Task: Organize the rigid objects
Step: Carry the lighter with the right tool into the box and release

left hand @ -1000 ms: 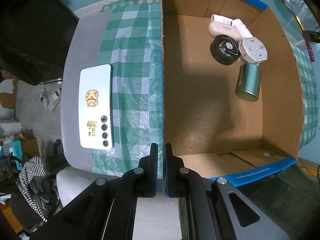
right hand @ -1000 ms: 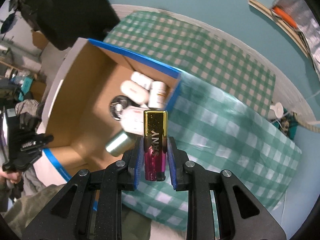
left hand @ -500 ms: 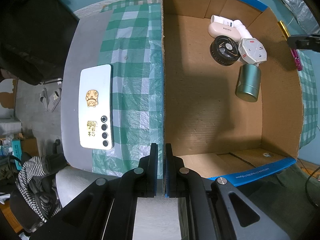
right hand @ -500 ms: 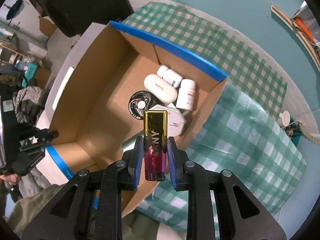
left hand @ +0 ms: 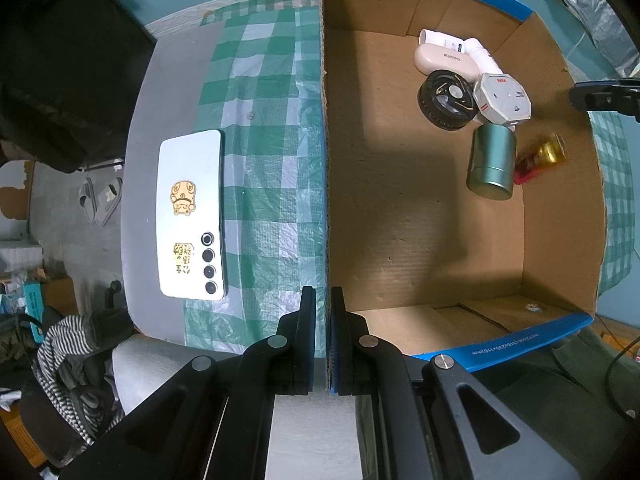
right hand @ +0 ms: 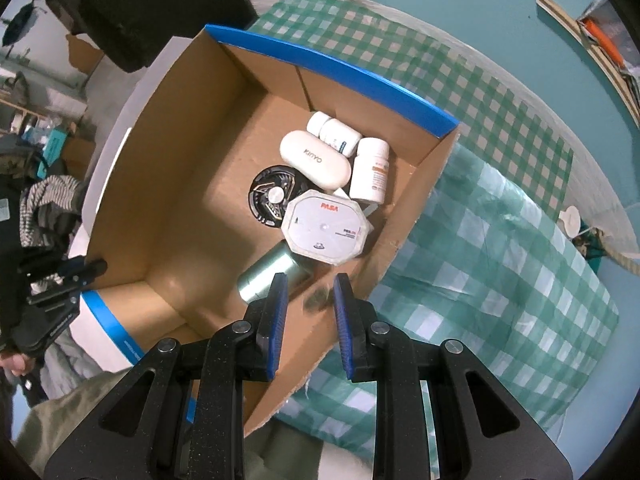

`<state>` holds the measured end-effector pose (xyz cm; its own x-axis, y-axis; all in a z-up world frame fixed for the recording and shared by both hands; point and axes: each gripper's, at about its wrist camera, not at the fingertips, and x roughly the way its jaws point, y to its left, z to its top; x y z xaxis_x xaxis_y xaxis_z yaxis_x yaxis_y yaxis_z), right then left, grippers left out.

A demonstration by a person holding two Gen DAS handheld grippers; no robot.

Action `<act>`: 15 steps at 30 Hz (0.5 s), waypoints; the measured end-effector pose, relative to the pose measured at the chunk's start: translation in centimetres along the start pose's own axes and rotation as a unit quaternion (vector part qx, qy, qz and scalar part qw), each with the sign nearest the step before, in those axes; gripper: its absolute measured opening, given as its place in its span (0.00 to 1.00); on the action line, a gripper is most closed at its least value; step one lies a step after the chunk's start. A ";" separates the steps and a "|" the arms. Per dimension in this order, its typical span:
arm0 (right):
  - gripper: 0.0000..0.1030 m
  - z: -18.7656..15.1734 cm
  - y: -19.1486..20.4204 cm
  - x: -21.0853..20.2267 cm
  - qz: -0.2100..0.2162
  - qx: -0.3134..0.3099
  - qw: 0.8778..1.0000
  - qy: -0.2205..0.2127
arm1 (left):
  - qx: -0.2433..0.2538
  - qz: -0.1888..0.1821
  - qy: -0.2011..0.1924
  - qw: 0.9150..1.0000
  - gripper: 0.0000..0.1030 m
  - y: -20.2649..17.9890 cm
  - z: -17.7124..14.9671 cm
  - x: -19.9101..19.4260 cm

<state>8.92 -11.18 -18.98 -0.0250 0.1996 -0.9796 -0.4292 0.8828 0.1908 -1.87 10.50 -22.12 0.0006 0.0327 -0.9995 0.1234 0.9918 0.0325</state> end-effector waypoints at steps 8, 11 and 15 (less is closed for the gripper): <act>0.54 -0.7 -0.2 -1.1 -0.011 0.016 1.000 -0.023 | 0.003 0.001 0.001 1.000 0.07 0.0 0.1 -0.1; 0.58 -1.1 -0.4 -2.0 -0.018 0.024 0.999 -0.036 | 0.004 0.002 -0.004 1.000 0.07 -0.1 0.2 -0.5; 0.63 -1.6 -0.9 -3.9 -0.024 0.046 0.997 -0.063 | 0.004 0.005 -0.013 1.000 0.07 -0.1 0.5 -1.5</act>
<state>7.95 -13.40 -15.46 0.1097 0.2027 -0.9731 -0.3427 0.9267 0.1544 -1.37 10.25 -20.64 0.0275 0.0389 -0.9989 0.1318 0.9904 0.0422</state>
